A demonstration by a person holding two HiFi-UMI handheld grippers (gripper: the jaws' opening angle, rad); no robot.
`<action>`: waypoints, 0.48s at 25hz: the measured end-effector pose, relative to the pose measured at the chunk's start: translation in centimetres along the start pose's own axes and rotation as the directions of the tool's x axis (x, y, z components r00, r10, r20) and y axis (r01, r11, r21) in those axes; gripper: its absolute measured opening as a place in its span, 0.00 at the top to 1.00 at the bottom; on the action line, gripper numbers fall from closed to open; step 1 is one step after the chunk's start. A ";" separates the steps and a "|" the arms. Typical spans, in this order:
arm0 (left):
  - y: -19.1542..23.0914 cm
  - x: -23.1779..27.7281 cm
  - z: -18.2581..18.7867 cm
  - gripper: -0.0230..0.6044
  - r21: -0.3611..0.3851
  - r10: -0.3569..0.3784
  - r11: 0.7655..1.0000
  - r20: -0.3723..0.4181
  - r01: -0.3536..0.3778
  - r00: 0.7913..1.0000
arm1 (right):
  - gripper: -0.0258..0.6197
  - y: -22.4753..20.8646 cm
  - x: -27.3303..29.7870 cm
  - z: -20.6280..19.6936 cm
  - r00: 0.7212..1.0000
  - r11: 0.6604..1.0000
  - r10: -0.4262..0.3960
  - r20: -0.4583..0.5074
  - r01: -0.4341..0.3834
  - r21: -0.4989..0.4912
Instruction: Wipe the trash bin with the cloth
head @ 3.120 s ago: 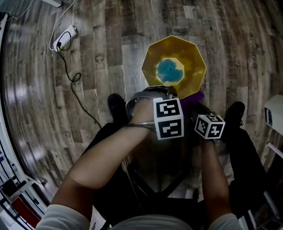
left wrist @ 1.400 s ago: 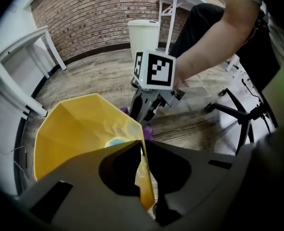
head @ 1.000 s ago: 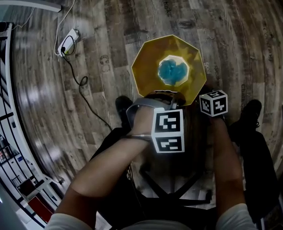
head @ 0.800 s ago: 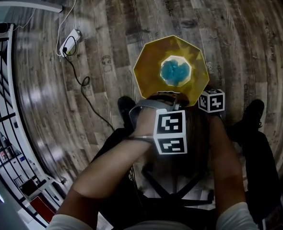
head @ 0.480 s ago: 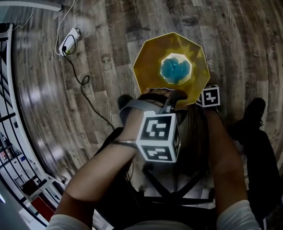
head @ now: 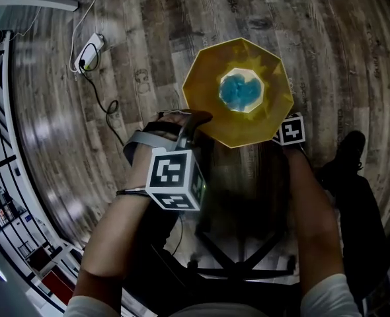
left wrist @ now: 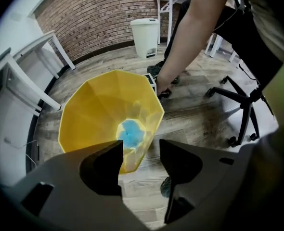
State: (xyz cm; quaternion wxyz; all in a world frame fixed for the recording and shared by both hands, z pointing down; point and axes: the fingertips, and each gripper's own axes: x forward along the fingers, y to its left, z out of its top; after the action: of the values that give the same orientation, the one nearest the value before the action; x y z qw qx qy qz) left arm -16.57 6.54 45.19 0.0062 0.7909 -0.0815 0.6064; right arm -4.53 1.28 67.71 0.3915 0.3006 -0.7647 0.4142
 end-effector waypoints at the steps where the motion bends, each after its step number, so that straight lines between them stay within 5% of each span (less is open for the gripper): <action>1: -0.1 0.4 0.1 0.61 -0.001 -0.007 1.000 0.001 0.007 1.000 | 0.86 -0.1 -0.1 0.1 1.000 1.000 -0.004 0.003 0.004 0.009; 6: -0.5 1.7 0.0 0.63 -0.035 -0.012 0.999 -0.003 0.012 1.000 | 0.86 -0.2 -1.2 0.1 0.999 0.999 -0.020 0.031 0.018 0.051; 8: 0.1 1.6 -0.1 0.75 -0.069 0.002 0.998 -0.006 -0.002 1.000 | 0.86 -0.6 -1.9 0.3 0.998 0.998 -0.037 0.051 0.035 0.045; 12: -0.3 1.7 0.2 0.77 -0.111 -0.037 0.993 -0.016 0.035 0.999 | 0.86 -0.7 -4.2 0.6 0.993 0.997 -0.041 0.108 0.034 0.065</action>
State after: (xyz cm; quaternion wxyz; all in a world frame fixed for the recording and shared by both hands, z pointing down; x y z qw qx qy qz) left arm -15.88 6.64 46.78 0.0615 0.7852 -0.1007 0.6079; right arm -2.05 0.95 64.23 0.3471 0.3492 -0.7657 0.4138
